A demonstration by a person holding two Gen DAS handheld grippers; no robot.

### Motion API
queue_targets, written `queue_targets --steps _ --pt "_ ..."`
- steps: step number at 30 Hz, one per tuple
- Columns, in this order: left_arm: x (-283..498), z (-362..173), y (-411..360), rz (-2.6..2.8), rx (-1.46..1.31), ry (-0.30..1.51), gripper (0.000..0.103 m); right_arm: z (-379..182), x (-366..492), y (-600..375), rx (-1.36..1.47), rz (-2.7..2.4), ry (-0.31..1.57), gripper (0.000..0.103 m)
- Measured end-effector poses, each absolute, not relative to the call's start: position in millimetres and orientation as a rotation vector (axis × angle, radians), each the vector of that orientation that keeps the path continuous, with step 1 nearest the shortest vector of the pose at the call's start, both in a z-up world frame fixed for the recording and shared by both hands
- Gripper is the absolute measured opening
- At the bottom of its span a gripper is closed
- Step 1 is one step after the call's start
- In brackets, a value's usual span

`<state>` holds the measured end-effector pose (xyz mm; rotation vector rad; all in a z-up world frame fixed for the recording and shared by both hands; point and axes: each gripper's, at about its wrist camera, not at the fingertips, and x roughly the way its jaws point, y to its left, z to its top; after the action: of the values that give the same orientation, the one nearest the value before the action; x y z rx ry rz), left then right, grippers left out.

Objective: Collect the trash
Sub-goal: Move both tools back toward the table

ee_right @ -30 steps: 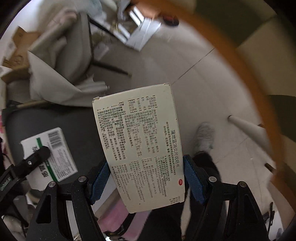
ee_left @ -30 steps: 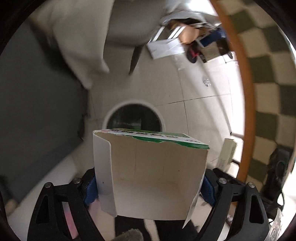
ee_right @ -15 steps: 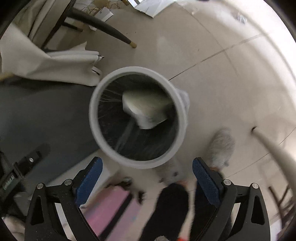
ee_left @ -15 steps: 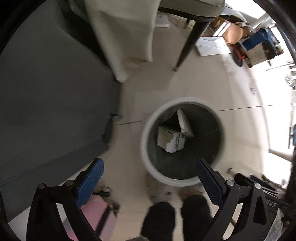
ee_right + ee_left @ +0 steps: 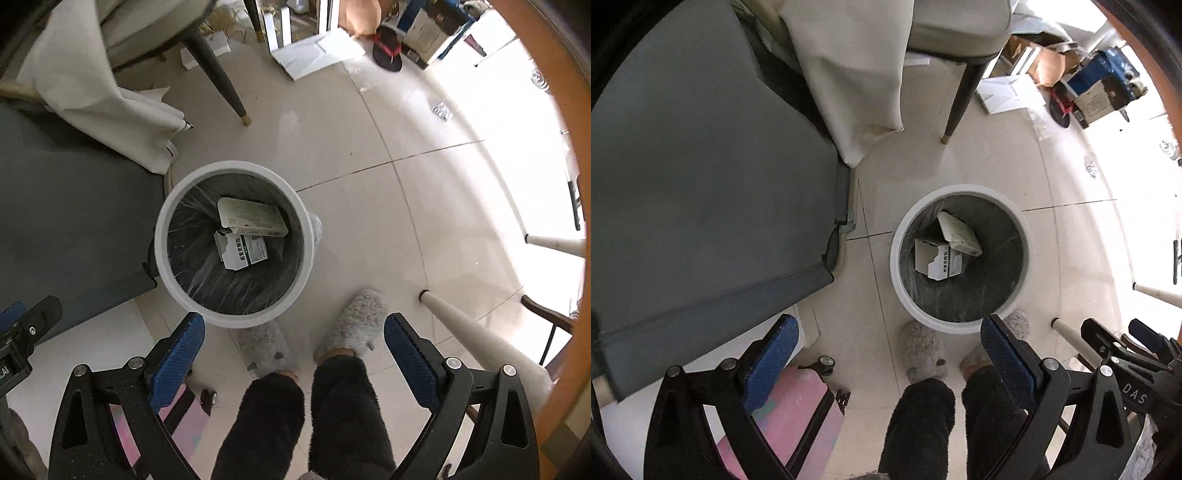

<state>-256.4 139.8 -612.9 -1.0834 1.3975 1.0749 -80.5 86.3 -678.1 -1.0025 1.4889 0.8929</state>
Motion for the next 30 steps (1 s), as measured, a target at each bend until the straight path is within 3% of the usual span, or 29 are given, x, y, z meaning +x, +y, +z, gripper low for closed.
queue_targets --steps 21,30 --pt "-266 -397 96 1.064 -1.013 1.285 0.101 -425 -101 55 -0.935 1.023 1.385 0.099" --pt "-224 -294 93 1.041 -0.874 1.17 0.101 -324 -65 26 -0.708 1.024 1.436 0.099"
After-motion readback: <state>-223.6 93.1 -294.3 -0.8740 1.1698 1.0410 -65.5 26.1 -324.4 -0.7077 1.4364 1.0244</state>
